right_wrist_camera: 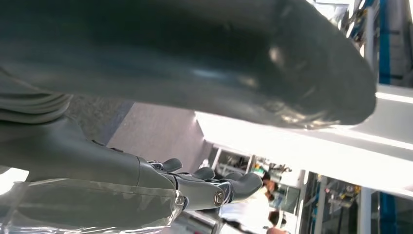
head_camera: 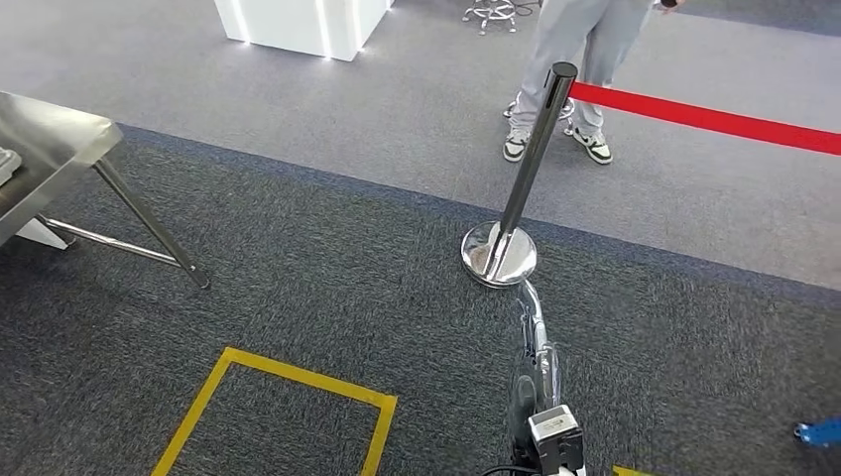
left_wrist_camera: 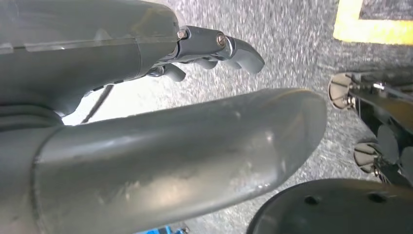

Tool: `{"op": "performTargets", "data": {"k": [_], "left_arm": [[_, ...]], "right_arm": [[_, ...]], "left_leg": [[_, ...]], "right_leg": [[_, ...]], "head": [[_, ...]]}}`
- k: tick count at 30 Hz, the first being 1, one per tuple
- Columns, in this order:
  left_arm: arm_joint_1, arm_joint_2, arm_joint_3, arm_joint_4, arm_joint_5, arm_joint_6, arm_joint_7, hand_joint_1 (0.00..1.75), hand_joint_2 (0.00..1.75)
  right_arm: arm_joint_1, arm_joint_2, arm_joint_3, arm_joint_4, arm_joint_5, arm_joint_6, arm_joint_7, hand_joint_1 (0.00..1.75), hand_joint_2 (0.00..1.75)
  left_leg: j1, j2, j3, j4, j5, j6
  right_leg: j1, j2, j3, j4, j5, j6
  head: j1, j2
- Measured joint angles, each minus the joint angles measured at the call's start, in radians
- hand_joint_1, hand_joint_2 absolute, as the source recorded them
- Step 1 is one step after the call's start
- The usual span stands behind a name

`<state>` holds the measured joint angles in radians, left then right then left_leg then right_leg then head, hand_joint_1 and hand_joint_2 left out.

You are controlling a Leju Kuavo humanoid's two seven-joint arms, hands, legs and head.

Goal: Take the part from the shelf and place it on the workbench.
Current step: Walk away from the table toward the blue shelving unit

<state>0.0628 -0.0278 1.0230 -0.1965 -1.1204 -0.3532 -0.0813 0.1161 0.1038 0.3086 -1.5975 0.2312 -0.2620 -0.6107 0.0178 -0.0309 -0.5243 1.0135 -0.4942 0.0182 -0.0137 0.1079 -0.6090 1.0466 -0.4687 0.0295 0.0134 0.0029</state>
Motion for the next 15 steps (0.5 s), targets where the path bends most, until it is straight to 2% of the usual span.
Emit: {"op": "performTargets", "data": {"k": [2, 3, 4, 5, 6, 7, 9, 10, 11, 13, 14, 15], "left_arm": [[0.003, 0.001, 0.001, 0.0, 0.0, 0.0, 0.0, 0.0, 0.0], [0.005, 0.001, 0.001, 0.0, 0.0, 0.0, 0.0, 0.0, 0.0], [0.006, 0.001, 0.002, 0.0, 0.0, 0.0, 0.0, 0.0, 0.0], [0.007, 0.001, 0.002, 0.0, 0.0, 0.0, 0.0, 0.0, 0.0], [0.007, 0.002, 0.002, 0.0, 0.0, 0.0, 0.0, 0.0, 0.0], [0.005, 0.002, 0.002, 0.0, 0.0, 0.0, 0.0, 0.0, 0.0], [0.004, 0.002, 0.002, 0.0, 0.0, 0.0, 0.0, 0.0, 0.0], [0.004, 0.002, 0.002, 0.0, 0.0, 0.0, 0.0, 0.0, 0.0], [0.004, 0.002, 0.002, 0.0, 0.0, 0.0, 0.0, 0.0, 0.0], [0.002, 0.002, 0.002, 0.0, 0.0, 0.0, 0.0, 0.0, 0.0], [0.001, 0.003, 0.003, 0.0, 0.001, 0.001, 0.0, 0.0, 0.0], [0.0, 0.004, 0.003, 0.0, 0.002, 0.001, 0.0, 0.0, 0.0]], "right_arm": [[-0.003, 0.0, 0.0, 0.002, 0.0, -0.001, 0.0, 0.0, 0.0], [-0.004, 0.0, 0.0, 0.004, 0.0, -0.001, 0.0, 0.0, 0.0], [-0.005, 0.0, 0.0, 0.007, 0.0, -0.001, 0.0, 0.0, 0.0], [-0.004, 0.0, 0.0, 0.01, 0.0, -0.001, 0.0, 0.0, 0.0], [-0.004, 0.0, 0.0, 0.012, 0.0, -0.001, 0.0, 0.0, 0.0], [-0.004, 0.0, 0.0, 0.013, 0.0, -0.001, 0.0, 0.0, 0.0], [-0.006, 0.0, 0.0, 0.014, 0.0, -0.001, 0.0, 0.0, 0.0], [-0.007, 0.001, 0.0, 0.014, 0.0, -0.001, 0.0, 0.0, 0.0], [-0.009, 0.001, 0.0, 0.014, 0.0, -0.001, 0.0, 0.0, 0.0], [-0.009, 0.002, 0.001, 0.014, 0.0, -0.002, 0.0, 0.0, 0.0], [-0.009, 0.002, 0.001, 0.014, 0.0, -0.002, 0.0, 0.0, 0.0], [-0.009, 0.002, 0.002, 0.014, 0.0, -0.003, -0.001, 0.0, 0.0]], "left_leg": [[-0.003, 0.03, -0.002, -0.006, 0.005, 0.01], [-0.006, 0.046, -0.004, -0.006, 0.005, 0.013], [-0.009, 0.062, -0.006, -0.006, 0.005, 0.014], [-0.011, 0.077, -0.007, -0.005, 0.005, 0.014], [-0.012, 0.092, -0.007, -0.005, 0.004, 0.014], [-0.013, 0.105, -0.006, -0.005, 0.003, 0.013], [-0.018, 0.127, -0.001, -0.004, -0.001, 0.009], [-0.02, 0.137, 0.002, -0.003, -0.003, 0.005], [-0.022, 0.148, 0.004, -0.002, -0.006, 0.001], [-0.024, 0.172, 0.011, -0.004, -0.01, -0.008], [-0.022, 0.168, 0.013, 0.0, -0.015, -0.014], [-0.02, 0.146, 0.009, 0.016, -0.029, -0.019]], "right_leg": [[0.003, -0.066, -0.048, 0.101, -0.061, 0.004], [0.002, -0.086, -0.079, 0.167, -0.094, 0.006], [0.001, -0.095, -0.103, 0.22, -0.114, 0.008], [0.0, -0.1, -0.111, 0.243, -0.117, 0.008], [0.0, -0.104, -0.1, 0.229, -0.102, 0.007], [0.001, -0.112, -0.07, 0.18, -0.075, 0.005], [0.01, -0.163, 0.01, 0.043, -0.024, -0.007], [0.015, -0.184, 0.036, -0.004, -0.012, -0.014], [0.02, -0.196, 0.048, -0.029, -0.009, -0.02], [0.022, -0.173, 0.047, -0.037, -0.006, -0.03], [0.019, -0.16, 0.048, -0.041, -0.003, -0.034], [0.016, -0.147, 0.05, -0.046, 0.001, -0.04]], "head": [[0.006, 0.0], [0.008, 0.0], [0.008, 0.0], [0.008, 0.0], [0.008, 0.0], [0.009, 0.0], [0.008, 0.0], [0.008, 0.0], [0.008, 0.0], [0.007, 0.0], [0.007, 0.0], [0.006, 0.0]]}}
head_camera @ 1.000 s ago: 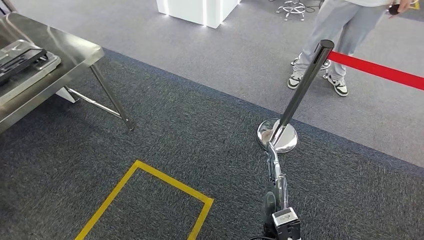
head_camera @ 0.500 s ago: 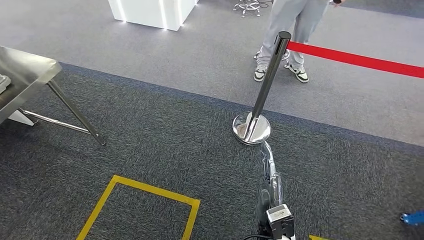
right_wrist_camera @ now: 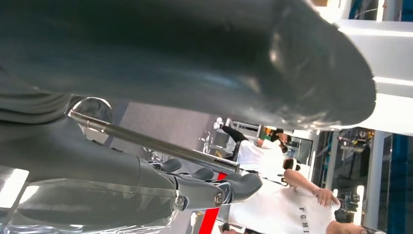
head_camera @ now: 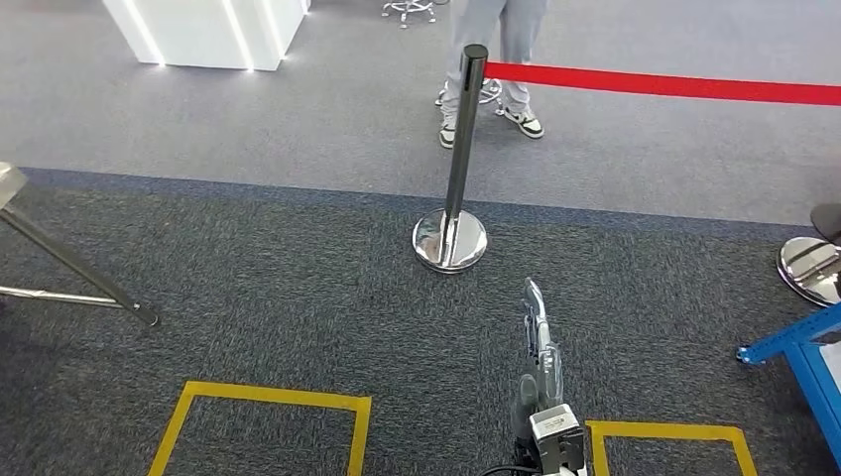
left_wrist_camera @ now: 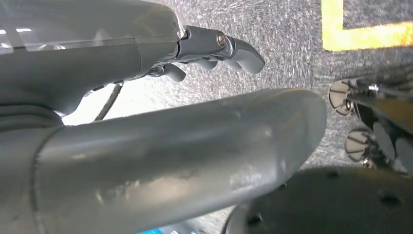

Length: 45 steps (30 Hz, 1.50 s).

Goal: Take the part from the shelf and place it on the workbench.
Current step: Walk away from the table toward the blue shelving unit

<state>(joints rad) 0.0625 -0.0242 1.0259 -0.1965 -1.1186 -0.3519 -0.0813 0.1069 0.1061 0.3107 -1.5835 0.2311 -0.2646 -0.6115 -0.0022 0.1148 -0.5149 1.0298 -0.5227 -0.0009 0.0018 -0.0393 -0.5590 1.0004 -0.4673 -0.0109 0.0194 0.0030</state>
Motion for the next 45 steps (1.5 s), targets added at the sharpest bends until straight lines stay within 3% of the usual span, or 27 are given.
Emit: {"op": "performTargets", "data": {"k": [3, 5, 6, 8, 10, 12, 13, 14, 15, 18, 20, 21, 22, 23, 25, 27, 29, 30, 31, 33, 35, 36, 38, 40, 42, 44, 45], "left_arm": [[0.005, 0.0, 0.002, 0.0, 0.003, 0.001, 0.0, 0.0, 0.0], [0.01, -0.001, 0.004, 0.0, 0.003, 0.002, -0.001, 0.0, 0.0], [0.013, -0.001, 0.006, 0.0, 0.003, 0.003, -0.002, 0.0, 0.0], [0.016, 0.0, 0.007, 0.0, 0.003, 0.004, -0.005, 0.0, 0.0], [0.021, -0.001, 0.008, 0.0, 0.0, 0.005, -0.008, 0.0, 0.0], [0.025, -0.001, 0.009, 0.0, -0.003, 0.005, -0.012, 0.0, 0.0], [0.024, -0.001, 0.01, 0.0, -0.003, 0.005, -0.013, 0.0, 0.0], [0.023, -0.001, 0.011, 0.0, -0.002, 0.005, -0.013, 0.0, 0.0], [0.022, -0.001, 0.012, 0.0, -0.001, 0.005, -0.013, 0.0, 0.0], [0.024, -0.001, 0.02, 0.0, 0.003, 0.006, -0.011, 0.0, 0.0], [0.025, -0.001, 0.024, 0.0, 0.004, 0.006, -0.008, 0.0, 0.0], [0.025, -0.001, 0.025, 0.0, 0.004, 0.006, -0.006, 0.0, 0.0], [0.024, -0.001, 0.026, 0.0, 0.004, 0.006, -0.006, 0.0, 0.0], [0.022, -0.002, 0.027, 0.0, 0.003, 0.006, -0.006, 0.0, 0.0], [0.02, -0.003, 0.03, 0.0, 0.003, 0.006, -0.006, 0.0, 0.0], [0.02, -0.004, 0.033, 0.0, 0.003, 0.006, -0.006, 0.0, 0.0], [0.018, -0.005, 0.035, 0.0, 0.003, 0.006, -0.006, 0.0, 0.0], [0.016, -0.005, 0.036, 0.0, 0.003, 0.006, -0.006, 0.0, 0.0], [0.015, -0.005, 0.038, 0.0, 0.003, 0.006, -0.007, 0.0, 0.0], [0.019, -0.007, 0.041, 0.0, 0.001, 0.006, -0.009, 0.0, 0.0], [0.025, -0.008, 0.044, 0.0, -0.002, 0.007, -0.01, 0.0, 0.0], [0.027, -0.009, 0.046, 0.0, -0.003, 0.007, -0.01, 0.0, 0.0], [0.029, -0.009, 0.048, 0.0, -0.003, 0.007, -0.011, 0.0, 0.0], [0.03, -0.009, 0.049, 0.0, -0.004, 0.007, -0.012, 0.0, 0.0], [0.031, -0.009, 0.05, 0.0, -0.004, 0.006, -0.012, 0.0, 0.0], [0.031, -0.01, 0.05, 0.0, -0.004, 0.006, -0.012, 0.0, 0.0], [0.03, -0.01, 0.05, 0.0, -0.005, 0.006, -0.012, 0.0, 0.0]], "right_arm": [[-0.005, 0.001, 0.007, 0.002, 0.0, -0.003, -0.001, 0.0, 0.0], [-0.004, 0.002, 0.011, 0.006, 0.002, -0.01, -0.003, 0.0, 0.0], [-0.003, 0.002, 0.013, 0.009, 0.003, -0.014, -0.005, 0.0, 0.0], [-0.001, 0.002, 0.014, 0.014, 0.005, -0.021, -0.009, 0.0, 0.0], [0.001, 0.002, 0.018, 0.019, 0.006, -0.028, -0.016, 0.0, 0.0], [0.002, 0.001, 0.024, 0.022, 0.006, -0.034, -0.022, 0.0, 0.0], [0.002, 0.001, 0.027, 0.024, 0.006, -0.036, -0.023, 0.0, 0.0], [0.003, 0.001, 0.028, 0.026, 0.005, -0.036, -0.024, 0.0, 0.0], [0.001, 0.001, 0.029, 0.029, 0.004, -0.037, -0.024, 0.0, 0.0], [-0.011, 0.001, 0.032, 0.037, -0.002, -0.036, -0.021, 0.0, 0.0], [-0.016, 0.001, 0.034, 0.044, -0.004, -0.035, -0.019, 0.0, 0.0], [-0.017, 0.0, 0.035, 0.047, -0.005, -0.035, -0.019, 0.0, 0.0], [-0.018, 0.0, 0.036, 0.051, -0.006, -0.035, -0.018, 0.0, 0.0], [-0.019, 0.0, 0.037, 0.054, -0.007, -0.035, -0.018, 0.0, 0.0], [-0.025, 0.0, 0.038, 0.058, -0.007, -0.035, -0.019, 0.0, 0.0], [-0.031, 0.0, 0.04, 0.061, -0.007, -0.035, -0.019, 0.0, 0.0], [-0.032, -0.001, 0.041, 0.065, -0.008, -0.036, -0.019, 0.0, 0.0], [-0.031, -0.001, 0.041, 0.066, -0.008, -0.036, -0.019, 0.0, 0.0], [-0.032, -0.001, 0.042, 0.068, -0.008, -0.036, -0.019, 0.0, 0.0], [-0.033, 0.0, 0.045, 0.071, -0.009, -0.036, -0.019, 0.0, 0.0], [-0.032, 0.0, 0.047, 0.077, -0.009, -0.036, -0.019, 0.0, 0.0], [-0.031, 0.0, 0.048, 0.081, -0.009, -0.036, -0.019, 0.0, 0.0], [-0.031, 0.0, 0.049, 0.086, -0.009, -0.036, -0.019, 0.0, 0.0], [-0.032, 0.0, 0.051, 0.089, -0.009, -0.036, -0.019, 0.0, 0.0], [-0.033, 0.0, 0.054, 0.091, -0.009, -0.036, -0.019, 0.0, 0.0], [-0.033, -0.001, 0.055, 0.092, -0.009, -0.036, -0.019, 0.0, 0.0], [-0.032, -0.001, 0.055, 0.092, -0.009, -0.037, -0.019, 0.0, 0.0]], "left_leg": [[0.01, -0.096, -0.065, 0.154, -0.09, -0.01], [0.013, -0.108, -0.114, 0.253, -0.121, -0.015], [0.015, -0.109, -0.118, 0.255, -0.108, -0.017], [0.021, -0.123, -0.079, 0.158, -0.036, -0.02], [0.027, -0.171, -0.033, 0.044, 0.011, -0.02], [0.026, -0.192, -0.021, 0.01, 0.013, -0.012], [0.024, -0.181, -0.021, 0.009, 0.016, -0.004], [0.023, -0.167, -0.02, 0.005, 0.02, 0.005], [0.023, -0.154, -0.019, 0.001, 0.024, 0.013], [0.019, -0.111, -0.022, -0.006, 0.031, 0.029], [0.014, -0.079, -0.025, -0.006, 0.03, 0.031], [0.013, -0.065, -0.025, -0.006, 0.029, 0.031], [0.012, -0.051, -0.025, -0.006, 0.028, 0.031], [0.011, -0.039, -0.022, -0.006, 0.027, 0.03], [0.008, -0.017, -0.016, -0.005, 0.022, 0.024], [0.005, 0.004, -0.01, -0.005, 0.017, 0.015], [0.005, 0.025, -0.004, -0.009, 0.012, 0.007], [0.006, 0.015, -0.002, -0.003, 0.005, 0.002], [0.007, -0.009, -0.007, 0.019, -0.011, -0.003], [0.011, -0.075, -0.048, 0.126, -0.07, -0.011], [0.013, -0.102, -0.103, 0.243, -0.118, -0.014], [0.014, -0.105, -0.116, 0.263, -0.117, -0.015], [0.015, -0.114, -0.09, 0.19, -0.054, -0.015], [0.021, -0.167, -0.04, 0.064, 0.006, -0.014], [0.023, -0.211, -0.021, 0.013, 0.016, -0.009], [0.022, -0.197, -0.021, 0.01, 0.019, 0.002], [0.022, -0.182, -0.019, 0.005, 0.022, 0.009]], "right_leg": [[-0.007, 0.039, -0.001, -0.006, 0.009, -0.013], [-0.006, 0.07, -0.004, -0.004, 0.01, -0.015], [-0.006, 0.085, -0.004, -0.001, 0.01, -0.014], [-0.008, 0.115, -0.005, 0.007, 0.007, -0.009], [-0.009, 0.142, -0.012, 0.021, 0.003, 0.002], [-0.01, 0.165, -0.024, 0.029, 0.004, 0.017], [-0.012, 0.177, -0.028, 0.028, 0.007, 0.024], [-0.014, 0.175, -0.031, 0.029, 0.008, 0.031], [-0.014, 0.155, -0.037, 0.038, 0.001, 0.036], [-0.011, 0.063, -0.101, 0.171, -0.08, 0.044], [-0.013, 0.048, -0.155, 0.285, -0.124, 0.047], [-0.014, 0.046, -0.161, 0.3, -0.12, 0.047], [-0.014, 0.043, -0.151, 0.284, -0.102, 0.046], [-0.012, 0.032, -0.118, 0.225, -0.069, 0.042], [-0.001, -0.019, -0.044, 0.088, -0.021, 0.028], [0.011, -0.047, -0.013, 0.023, -0.009, 0.016], [0.011, -0.021, -0.014, 0.017, -0.005, 0.007], [0.007, -0.009, -0.012, 0.011, -0.001, 0.002], [0.002, 0.004, -0.009, 0.004, 0.003, -0.004], [-0.003, 0.029, -0.005, -0.002, 0.008, -0.011], [-0.003, 0.059, -0.006, 0.0, 0.008, -0.014], [-0.003, 0.075, -0.006, 0.002, 0.007, -0.014], [-0.005, 0.108, -0.005, 0.01, 0.004, -0.01], [-0.007, 0.137, -0.01, 0.022, -0.001, -0.002], [-0.008, 0.163, -0.021, 0.031, -0.001, 0.01], [-0.011, 0.189, -0.031, 0.03, 0.006, 0.024], [-0.011, 0.184, -0.035, 0.034, 0.004, 0.029]], "head": [[-0.006, 0.0], [-0.007, 0.0], [-0.007, 0.0], [-0.008, 0.0], [-0.008, 0.0], [-0.008, 0.0], [-0.007, 0.0], [-0.008, 0.0], [-0.005, 0.0], [0.005, 0.0], [0.006, 0.0], [0.006, 0.0], [0.006, 0.0], [0.006, 0.0], [0.005, 0.0], [0.005, 0.0], [0.005, 0.0], [0.004, 0.0], [0.002, 0.0], [-0.002, 0.0], [-0.004, 0.0], [-0.004, 0.0], [-0.005, 0.0], [-0.005, 0.0], [-0.006, 0.0], [-0.007, 0.0], [-0.007, 0.0]]}}
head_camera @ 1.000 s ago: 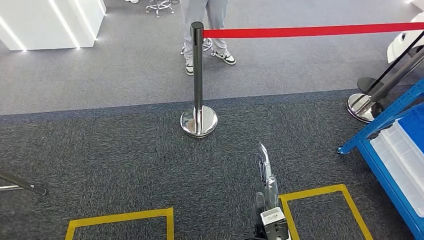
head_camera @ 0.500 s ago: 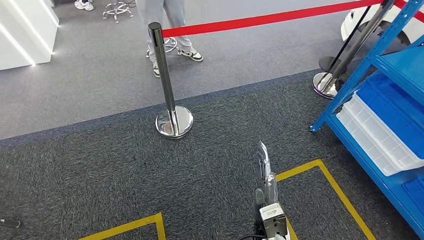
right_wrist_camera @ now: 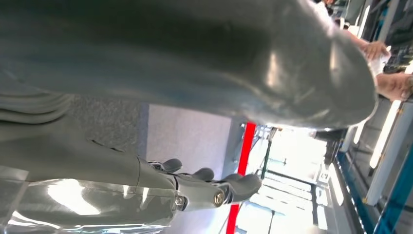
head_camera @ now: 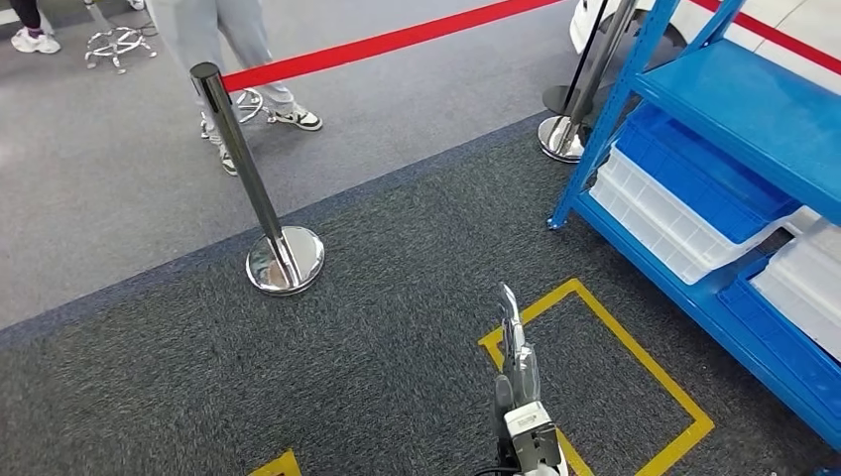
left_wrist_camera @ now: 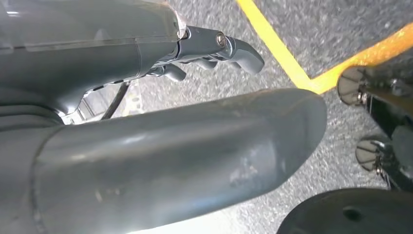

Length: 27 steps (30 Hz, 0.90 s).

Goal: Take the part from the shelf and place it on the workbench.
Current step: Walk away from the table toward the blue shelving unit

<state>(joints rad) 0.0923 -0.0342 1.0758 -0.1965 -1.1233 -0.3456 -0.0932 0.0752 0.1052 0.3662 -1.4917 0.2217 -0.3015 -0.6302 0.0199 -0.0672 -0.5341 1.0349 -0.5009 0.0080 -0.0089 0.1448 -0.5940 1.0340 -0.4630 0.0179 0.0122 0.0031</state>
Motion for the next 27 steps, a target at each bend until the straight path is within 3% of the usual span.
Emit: {"op": "performTargets", "data": {"k": [2, 3, 4, 6, 7, 8, 10, 12, 13, 15, 17, 19, 21, 22, 23, 25, 27], "left_arm": [[-0.001, 0.0, 0.0, 0.0, 0.0, 0.0, -0.001, 0.0, 0.0], [0.0, 0.0, 0.0, 0.0, 0.0, 0.0, -0.001, 0.0, 0.0], [0.002, 0.0, 0.0, 0.0, 0.0, 0.0, -0.001, 0.0, 0.0], [0.005, 0.0, 0.001, 0.0, -0.001, -0.001, -0.001, 0.0, 0.0], [0.004, 0.0, 0.001, 0.0, -0.001, -0.001, 0.0, 0.0, 0.0], [0.003, 0.0, 0.002, 0.0, -0.001, -0.001, 0.0, 0.0, 0.0], [0.001, -0.001, 0.003, 0.0, -0.001, -0.002, 0.0, 0.0, 0.0], [0.0, -0.002, 0.005, 0.0, 0.001, -0.003, 0.0, 0.0, 0.0], [-0.001, -0.003, 0.006, 0.0, 0.002, -0.004, 0.0, 0.0, 0.0], [-0.005, -0.003, 0.009, 0.0, 0.004, -0.004, -0.001, 0.0, 0.0], [-0.008, -0.003, 0.014, 0.0, 0.006, -0.004, -0.001, 0.0, 0.0], [-0.007, -0.004, 0.02, 0.0, 0.008, -0.005, -0.002, 0.0, 0.0], [-0.003, -0.004, 0.024, 0.0, 0.008, -0.005, -0.002, 0.0, 0.0], [-0.002, -0.004, 0.026, 0.0, 0.008, -0.005, -0.001, 0.0, 0.0], [-0.001, -0.004, 0.027, 0.0, 0.007, -0.005, -0.001, 0.0, 0.0], [-0.002, -0.004, 0.029, 0.0, 0.005, -0.005, -0.001, 0.0, 0.0], [-0.001, -0.004, 0.031, 0.0, 0.004, -0.005, -0.001, 0.0, 0.0]], "right_arm": [[-0.001, 0.0, 0.0, 0.0, 0.0, 0.0, 0.0, 0.0, 0.0], [-0.002, -0.001, 0.0, 0.0, 0.0, 0.0, 0.0, 0.0, 0.0], [-0.003, -0.001, 0.0, 0.001, 0.0, 0.0, 0.0, 0.0, 0.0], [-0.003, -0.002, 0.0, 0.004, 0.0, -0.001, 0.0, 0.0, 0.0], [-0.002, -0.002, 0.0, 0.006, 0.0, -0.001, 0.0, 0.0, 0.0], [-0.002, -0.003, 0.0, 0.007, 0.0, -0.001, 0.0, 0.0, 0.0], [-0.004, -0.003, 0.0, 0.007, 0.0, 0.0, 0.0, 0.0, 0.0], [-0.008, -0.004, 0.0, 0.007, 0.0, 0.0, 0.0, 0.0, 0.0], [-0.01, -0.004, 0.0, 0.007, -0.001, 0.001, 0.0, 0.0, 0.0], [-0.009, -0.006, 0.0, 0.007, -0.002, 0.001, 0.0, 0.0, 0.0], [-0.01, -0.007, 0.001, 0.006, -0.003, 0.001, 0.0, 0.0, 0.0], [-0.013, -0.007, 0.002, 0.005, -0.004, 0.003, 0.0, 0.0, 0.0], [-0.012, -0.007, 0.004, 0.006, -0.006, 0.005, 0.0, 0.0, 0.0], [-0.012, -0.008, 0.004, 0.006, -0.006, 0.005, 0.0, 0.0, 0.0], [-0.012, -0.008, 0.004, 0.007, -0.007, 0.006, 0.0, 0.0, 0.0], [-0.012, -0.008, 0.005, 0.007, -0.008, 0.006, 0.0, 0.0, 0.0], [-0.012, -0.008, 0.006, 0.007, -0.009, 0.006, 0.0, 0.0, 0.0]], "left_leg": [[0.002, 0.032, 0.002, -0.01, 0.006, 0.014], [-0.001, 0.048, 0.003, -0.011, 0.006, 0.018], [-0.003, 0.065, 0.003, -0.012, 0.006, 0.021], [-0.007, 0.098, 0.004, -0.012, 0.003, 0.023], [-0.008, 0.114, 0.005, -0.012, 0.0, 0.023], [-0.008, 0.127, 0.009, -0.012, -0.002, 0.022], [-0.012, 0.151, 0.018, -0.011, -0.009, 0.017], [-0.016, 0.171, 0.025, -0.012, -0.016, 0.009], [-0.017, 0.181, 0.028, -0.013, -0.018, 0.005], [-0.017, 0.193, 0.036, -0.015, -0.024, -0.004], [-0.015, 0.153, 0.027, 0.022, -0.053, -0.013], [-0.011, 0.095, -0.026, 0.137, -0.113, -0.02], [-0.008, 0.077, -0.086, 0.247, -0.149, -0.025], [-0.007, 0.076, -0.098, 0.258, -0.138, -0.026], [-0.006, 0.074, -0.093, 0.232, -0.109, -0.028], [0.0, 0.043, -0.048, 0.108, -0.032, -0.03], [0.003, 0.007, -0.015, 0.02, 0.004, -0.026]], "right_leg": [[0.003, -0.054, -0.028, 0.052, -0.032, 0.008], [0.004, -0.094, -0.054, 0.105, -0.061, 0.011], [0.004, -0.119, -0.087, 0.171, -0.091, 0.014], [0.002, -0.137, -0.134, 0.263, -0.116, 0.016], [0.001, -0.141, -0.133, 0.259, -0.102, 0.016], [0.002, -0.148, -0.11, 0.217, -0.073, 0.013], [0.012, -0.188, -0.036, 0.08, -0.014, -0.002], [0.024, -0.22, 0.004, 0.001, 0.003, -0.018], [0.028, -0.22, 0.005, -0.005, -0.001, -0.023], [0.023, -0.196, 0.007, -0.014, 0.003, -0.03], [0.013, -0.173, 0.015, -0.028, 0.01, -0.04], [0.008, -0.148, 0.02, -0.032, 0.013, -0.047], [0.008, -0.119, 0.019, -0.03, 0.013, -0.049], [0.007, -0.103, 0.02, -0.028, 0.012, -0.048], [0.006, -0.088, 0.02, -0.026, 0.011, -0.046], [0.003, -0.058, 0.019, -0.015, 0.005, -0.038], [0.003, -0.034, 0.011, -0.001, 0.0, -0.026]], "head": [[0.008, 0.0], [0.012, 0.0], [0.016, 0.0], [0.016, 0.0], [0.016, 0.0], [0.016, 0.0], [0.016, 0.0], [0.016, 0.0], [0.016, 0.0], [0.017, 0.0], [0.014, 0.0], [0.009, 0.0], [0.007, 0.0], [0.007, 0.0], [0.007, 0.0], [0.007, 0.0], [0.007, 0.0]]}}
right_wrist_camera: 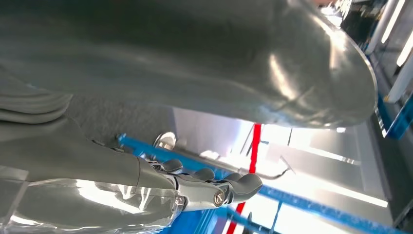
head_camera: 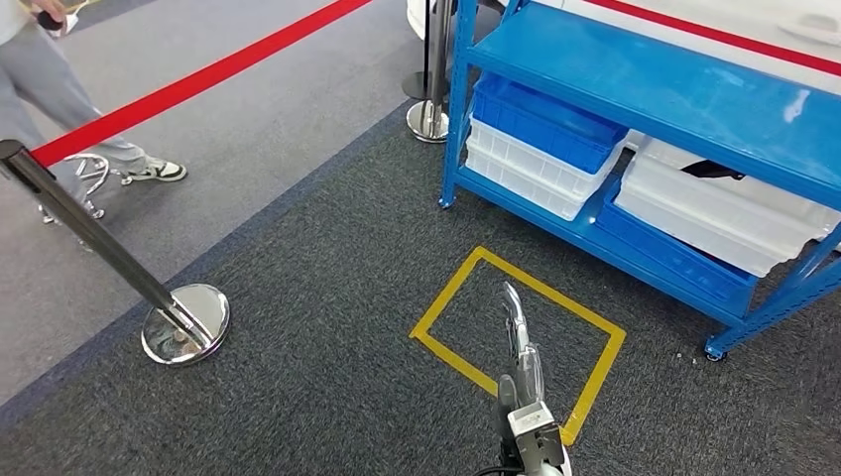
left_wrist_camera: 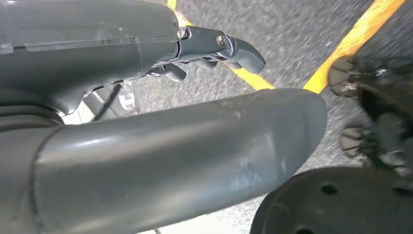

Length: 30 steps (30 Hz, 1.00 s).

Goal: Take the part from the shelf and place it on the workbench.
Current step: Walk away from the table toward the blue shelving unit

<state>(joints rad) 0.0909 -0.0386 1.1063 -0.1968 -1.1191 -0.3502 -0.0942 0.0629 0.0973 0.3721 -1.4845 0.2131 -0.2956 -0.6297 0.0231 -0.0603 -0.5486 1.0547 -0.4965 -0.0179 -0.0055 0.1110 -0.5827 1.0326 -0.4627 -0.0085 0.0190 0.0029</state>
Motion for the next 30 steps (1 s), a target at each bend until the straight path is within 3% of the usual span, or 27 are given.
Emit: {"op": "performTargets", "data": {"k": [1, 3, 5, 7, 9, 10, 11, 12, 14, 16, 18, 20, 22, 24, 25, 26, 27, 28, 30], "left_arm": [[0.0, 0.0, 0.001, 0.0, 0.0, 0.0, 0.0, 0.0, 0.0], [-0.003, 0.0, 0.001, 0.0, -0.001, 0.0, 0.001, 0.0, 0.0], [-0.005, 0.0, 0.001, 0.0, -0.001, 0.0, 0.001, 0.0, 0.0], [-0.002, 0.0, 0.002, 0.0, -0.001, 0.0, 0.001, 0.0, 0.0], [0.002, 0.0, 0.002, 0.0, -0.001, 0.0, 0.001, 0.0, 0.0], [0.002, 0.0, 0.002, 0.0, -0.002, 0.0, 0.001, 0.0, 0.0], [0.001, 0.0, 0.002, 0.0, -0.002, 0.0, 0.001, 0.0, 0.0], [0.0, 0.0, 0.002, 0.0, -0.002, 0.0, 0.001, 0.0, 0.0], [-0.002, -0.001, 0.002, 0.0, -0.002, 0.0, 0.0, 0.0, 0.0], [-0.002, -0.002, 0.003, 0.0, -0.002, -0.001, -0.001, 0.0, 0.0], [-0.005, -0.002, 0.004, 0.0, -0.002, -0.002, -0.002, 0.0, 0.0], [-0.008, -0.002, 0.006, 0.0, -0.002, -0.002, -0.002, 0.0, 0.0], [-0.005, -0.003, 0.009, 0.0, -0.002, -0.002, -0.002, 0.0, 0.0], [0.002, -0.004, 0.012, 0.0, -0.002, -0.002, -0.003, 0.0, 0.0], [0.005, -0.004, 0.013, 0.0, -0.002, -0.002, -0.003, 0.0, 0.0], [0.007, -0.004, 0.014, 0.0, -0.002, -0.002, -0.003, 0.0, 0.0], [0.008, -0.004, 0.016, 0.0, -0.002, -0.002, -0.003, 0.0, 0.0], [0.008, -0.004, 0.017, 0.0, -0.002, -0.002, -0.004, 0.0, 0.0], [0.008, -0.004, 0.018, 0.0, -0.002, -0.002, -0.005, 0.0, 0.0]], "right_arm": [[0.0, 0.0, 0.0, 0.0, 0.0, 0.0, 0.0, 0.0, 0.0], [0.001, -0.001, 0.0, 0.0, 0.0, 0.0, 0.0, 0.0, 0.0], [0.0, -0.002, 0.0, 0.0, 0.0, -0.001, 0.0, 0.0, 0.0], [-0.002, -0.003, 0.0, 0.0, 0.0, -0.001, 0.0, 0.0, 0.0], [-0.002, -0.003, 0.0, 0.0, 0.0, 0.0, 0.0, 0.0, 0.0], [-0.001, -0.004, 0.0, 0.001, 0.0, 0.0, 0.0, 0.0, 0.0], [-0.001, -0.005, 0.0, 0.001, 0.0, 0.0, 0.0, 0.0, 0.0], [-0.001, -0.005, 0.0, 0.001, 0.0, 0.0, 0.0, 0.0, 0.0], [-0.002, -0.006, 0.0, 0.0, 0.0, 0.0, 0.0, 0.0, 0.0], [-0.004, -0.006, 0.0, -0.002, 0.0, -0.001, 0.0, 0.0, 0.0], [-0.002, -0.007, 0.0, -0.003, -0.001, -0.001, 0.0, 0.0, 0.0], [-0.001, -0.008, 0.0, -0.004, -0.001, -0.001, 0.0, 0.0, 0.0], [-0.001, -0.008, 0.0, -0.005, -0.002, -0.001, 0.0, 0.0, 0.0], [0.002, -0.008, 0.001, -0.005, -0.003, -0.001, 0.0, 0.0, 0.0], [0.005, -0.009, 0.001, -0.004, -0.003, -0.001, 0.0, 0.0, 0.0], [0.007, -0.009, 0.001, -0.004, -0.003, -0.001, 0.0, 0.0, 0.0], [0.009, -0.009, 0.001, -0.003, -0.003, -0.001, 0.0, 0.0, 0.0], [0.009, -0.009, 0.001, -0.003, -0.003, -0.002, 0.0, 0.0, 0.0], [0.01, -0.01, 0.001, -0.003, -0.003, -0.002, 0.0, 0.0, 0.0]], "left_leg": [[-0.001, -0.007, 0.004, -0.01, -0.001, 0.005], [-0.004, 0.014, 0.005, -0.013, 0.005, 0.018], [-0.003, 0.037, 0.007, -0.021, 0.011, 0.032], [-0.003, 0.064, 0.008, -0.025, 0.013, 0.042], [-0.005, 0.094, 0.007, -0.025, 0.01, 0.045], [-0.005, 0.109, 0.007, -0.025, 0.009, 0.044], [-0.006, 0.122, 0.008, -0.025, 0.007, 0.043], [-0.006, 0.135, 0.011, -0.025, 0.005, 0.042], [-0.008, 0.157, 0.02, -0.025, -0.001, 0.035], [-0.011, 0.177, 0.027, -0.026, -0.007, 0.025], [-0.012, 0.196, 0.036, -0.031, -0.01, 0.014], [-0.01, 0.161, 0.037, -0.013, -0.028, 0.003], [-0.007, 0.096, -0.003, 0.078, -0.083, -0.003], [-0.006, 0.072, -0.065, 0.203, -0.138, -0.006], [-0.006, 0.07, -0.084, 0.236, -0.142, -0.007], [-0.006, 0.069, -0.087, 0.235, -0.128, -0.007], [-0.005, 0.066, -0.073, 0.195, -0.096, -0.005], [-0.004, 0.055, -0.045, 0.127, -0.055, -0.003], [-0.003, 0.011, 0.003, 0.013, -0.005, 0.002]], "right_leg": [[0.0, 0.01, -0.004, 0.003, 0.0, 0.006], [-0.002, 0.02, -0.011, 0.003, 0.004, 0.018], [-0.001, -0.023, -0.024, 0.029, -0.015, 0.028], [0.0, -0.084, -0.073, 0.129, -0.07, 0.037], [-0.003, -0.103, -0.133, 0.248, -0.117, 0.043], [-0.004, -0.105, -0.145, 0.27, -0.117, 0.044], [-0.004, -0.108, -0.137, 0.254, -0.097, 0.043], [-0.004, -0.115, -0.11, 0.203, -0.065, 0.04], [0.004, -0.158, -0.036, 0.066, -0.013, 0.027], [0.015, -0.185, -0.003, -0.001, -0.001, 0.013], [0.017, -0.164, -0.003, -0.008, 0.0, 0.003], [0.009, -0.138, 0.004, -0.02, 0.007, -0.007], [0.003, -0.115, 0.009, -0.027, 0.012, -0.016], [0.003, -0.088, 0.008, -0.025, 0.013, -0.02], [0.003, -0.073, 0.007, -0.023, 0.014, -0.02], [0.003, -0.057, 0.006, -0.019, 0.014, -0.02], [0.002, -0.042, 0.005, -0.015, 0.014, -0.019], [0.002, -0.026, 0.003, -0.011, 0.013, -0.017], [0.002, 0.001, -0.002, -0.002, 0.012, -0.008]], "head": [[0.0, 0.0], [-0.001, 0.0], [0.006, 0.0], [0.014, 0.0], [0.016, 0.0], [0.016, 0.0], [0.016, 0.0], [0.016, 0.0], [0.015, 0.0], [0.014, 0.0], [0.014, 0.0], [0.012, 0.0], [0.008, 0.0], [0.006, 0.0], [0.006, 0.0], [0.006, 0.0], [0.006, 0.0], [0.005, 0.0], [0.005, 0.0]]}}
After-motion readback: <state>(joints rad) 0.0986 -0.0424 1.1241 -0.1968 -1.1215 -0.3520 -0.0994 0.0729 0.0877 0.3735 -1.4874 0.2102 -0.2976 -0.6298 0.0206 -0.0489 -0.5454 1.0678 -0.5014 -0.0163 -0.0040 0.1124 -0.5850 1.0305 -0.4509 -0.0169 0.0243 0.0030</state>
